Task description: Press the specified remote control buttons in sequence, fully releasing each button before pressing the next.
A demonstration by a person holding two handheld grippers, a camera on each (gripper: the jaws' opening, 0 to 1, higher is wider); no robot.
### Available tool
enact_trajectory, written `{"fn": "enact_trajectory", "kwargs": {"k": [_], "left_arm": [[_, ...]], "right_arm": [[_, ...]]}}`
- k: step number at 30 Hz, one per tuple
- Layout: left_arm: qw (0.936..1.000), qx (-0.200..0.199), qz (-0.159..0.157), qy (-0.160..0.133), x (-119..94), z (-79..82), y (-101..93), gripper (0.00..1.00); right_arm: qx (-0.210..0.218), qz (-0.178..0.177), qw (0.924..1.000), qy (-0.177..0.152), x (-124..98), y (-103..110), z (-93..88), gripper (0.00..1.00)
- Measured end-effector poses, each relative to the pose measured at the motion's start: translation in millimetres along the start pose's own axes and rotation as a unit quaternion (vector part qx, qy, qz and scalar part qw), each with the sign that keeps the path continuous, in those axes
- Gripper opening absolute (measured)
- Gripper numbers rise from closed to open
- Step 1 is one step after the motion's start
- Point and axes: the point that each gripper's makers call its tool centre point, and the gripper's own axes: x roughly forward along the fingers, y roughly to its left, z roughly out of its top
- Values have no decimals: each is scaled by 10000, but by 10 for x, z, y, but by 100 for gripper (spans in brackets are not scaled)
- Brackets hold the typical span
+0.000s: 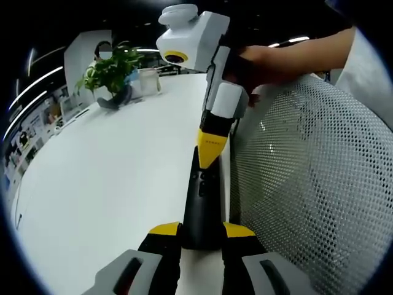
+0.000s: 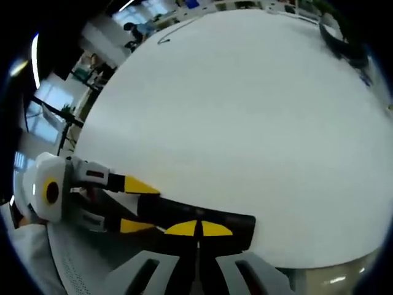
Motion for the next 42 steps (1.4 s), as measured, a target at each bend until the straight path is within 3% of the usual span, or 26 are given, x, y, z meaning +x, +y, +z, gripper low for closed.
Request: {"fn": "enact_trajectory", "kwargs": {"k": [5, 15, 24, 42], "left_arm": [[10000, 0, -5, -1, 0, 0, -1, 24], [10000, -23, -5, -6, -2, -1, 0, 24], [10000, -30, -4, -11, -4, 0, -2, 24], [10000, -47, -18, -37, -9, -2, -7, 25]], "right_arm": [[383, 183, 9991, -2, -9, -12, 9, 0], [183, 21, 9996, 227, -43, 28, -41, 0], [489, -175, 9973, 510, -74, -65, -124, 0], [343, -302, 9974, 565, -49, -54, -144, 0]]}}
